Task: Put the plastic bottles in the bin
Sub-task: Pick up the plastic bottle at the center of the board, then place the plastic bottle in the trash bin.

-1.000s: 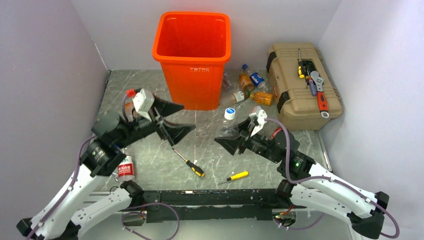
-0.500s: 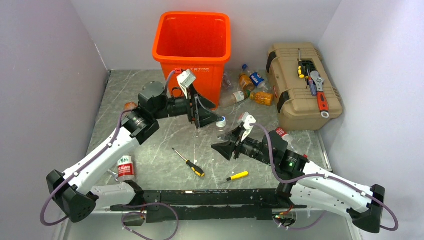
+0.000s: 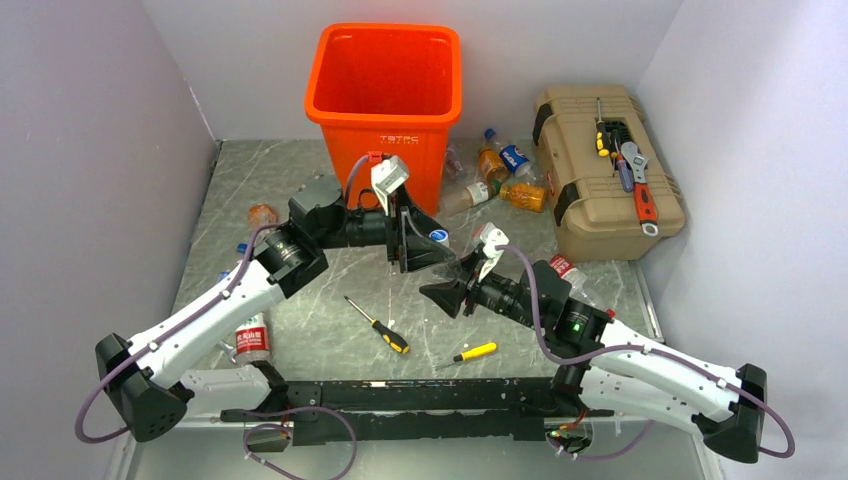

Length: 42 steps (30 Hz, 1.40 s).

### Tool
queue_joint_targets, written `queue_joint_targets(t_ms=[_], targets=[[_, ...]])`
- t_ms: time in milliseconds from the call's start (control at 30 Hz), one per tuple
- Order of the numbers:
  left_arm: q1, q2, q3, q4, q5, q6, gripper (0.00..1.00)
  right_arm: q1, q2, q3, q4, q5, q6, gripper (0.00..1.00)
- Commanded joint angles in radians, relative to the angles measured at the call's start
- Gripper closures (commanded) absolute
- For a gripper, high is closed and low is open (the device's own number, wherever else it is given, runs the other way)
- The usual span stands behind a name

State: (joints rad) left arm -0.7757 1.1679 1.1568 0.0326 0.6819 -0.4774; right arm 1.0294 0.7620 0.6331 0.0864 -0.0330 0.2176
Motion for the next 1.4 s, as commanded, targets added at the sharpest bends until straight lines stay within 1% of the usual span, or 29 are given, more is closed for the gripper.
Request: queue_joint_targets(t_ms=[0, 100, 133, 167, 233, 300, 367, 400, 433, 467, 533, 567, 600, 633, 667, 867, 967, 1033, 1133, 1233, 1300, 1367], targets=[[-0.019, -0.001, -0.005, 0.006, -0.021, 0.037, 0.37, 0.008, -0.002, 0.018, 0.083, 0.011, 0.005, 0.69], [-0.021, 0.005, -0.011, 0.018, -0.021, 0.037, 0.52, 0.008, 0.005, 0.017, 0.083, 0.011, 0.008, 0.69], [-0.022, 0.008, -0.009, 0.017, -0.019, 0.039, 0.53, 0.008, 0.004, 0.016, 0.085, 0.011, 0.01, 0.69], [-0.023, 0.011, -0.008, 0.014, -0.019, 0.039, 0.53, 0.008, 0.001, 0.013, 0.086, 0.012, 0.011, 0.69], [-0.026, 0.016, -0.004, 0.01, -0.02, 0.04, 0.47, 0.008, -0.002, 0.01, 0.087, 0.016, 0.014, 0.69], [-0.03, 0.019, -0.004, 0.01, -0.029, 0.042, 0.46, 0.008, -0.004, 0.009, 0.082, 0.02, 0.013, 0.69], [-0.031, 0.021, -0.004, 0.008, -0.03, 0.048, 0.52, 0.008, -0.004, 0.008, 0.079, 0.024, 0.015, 0.68], [-0.033, 0.022, -0.003, 0.005, -0.03, 0.05, 0.58, 0.008, -0.006, 0.008, 0.077, 0.024, 0.018, 0.67], [-0.033, 0.022, -0.004, 0.004, -0.03, 0.053, 0.66, 0.008, -0.007, 0.008, 0.073, 0.026, 0.022, 0.62], [-0.033, 0.021, -0.003, 0.004, -0.031, 0.055, 0.72, 0.008, -0.008, 0.009, 0.07, 0.029, 0.026, 0.53], [-0.034, 0.017, -0.006, 0.008, -0.027, 0.066, 0.87, 0.008, -0.008, 0.015, 0.058, 0.027, 0.034, 0.29], [-0.034, 0.014, -0.008, 0.009, -0.029, 0.071, 0.96, 0.008, -0.006, 0.02, 0.049, 0.027, 0.038, 0.21], [-0.034, 0.009, -0.008, 0.009, -0.034, 0.074, 1.0, 0.008, -0.004, 0.027, 0.038, 0.028, 0.042, 0.14], [-0.034, 0.005, -0.008, 0.007, -0.043, 0.077, 1.0, 0.008, -0.004, 0.032, 0.029, 0.029, 0.048, 0.05], [-0.035, 0.001, -0.007, 0.004, -0.051, 0.079, 1.0, 0.008, -0.006, 0.037, 0.023, 0.03, 0.052, 0.01], [-0.035, -0.027, -0.008, -0.029, -0.115, 0.095, 1.0, 0.008, -0.033, 0.065, -0.043, 0.024, 0.068, 0.0], [-0.036, -0.059, -0.018, -0.031, -0.174, 0.126, 1.0, 0.008, -0.044, 0.084, -0.081, 0.023, 0.078, 0.0], [-0.035, -0.082, -0.014, -0.058, -0.233, 0.157, 1.0, 0.008, -0.044, 0.108, -0.142, 0.042, 0.087, 0.0], [-0.034, -0.108, 0.045, -0.13, -0.327, 0.238, 1.0, 0.008, -0.054, 0.156, -0.226, 0.088, 0.101, 0.0], [-0.034, -0.114, 0.13, -0.207, -0.413, 0.333, 1.0, 0.008, -0.108, 0.166, -0.242, 0.04, 0.109, 0.0], [-0.034, -0.106, 0.189, -0.249, -0.45, 0.375, 1.0, 0.008, -0.146, 0.17, -0.243, -0.009, 0.118, 0.0], [-0.033, -0.093, 0.243, -0.278, -0.477, 0.407, 1.0, 0.008, -0.177, 0.185, -0.262, -0.022, 0.117, 0.0]])
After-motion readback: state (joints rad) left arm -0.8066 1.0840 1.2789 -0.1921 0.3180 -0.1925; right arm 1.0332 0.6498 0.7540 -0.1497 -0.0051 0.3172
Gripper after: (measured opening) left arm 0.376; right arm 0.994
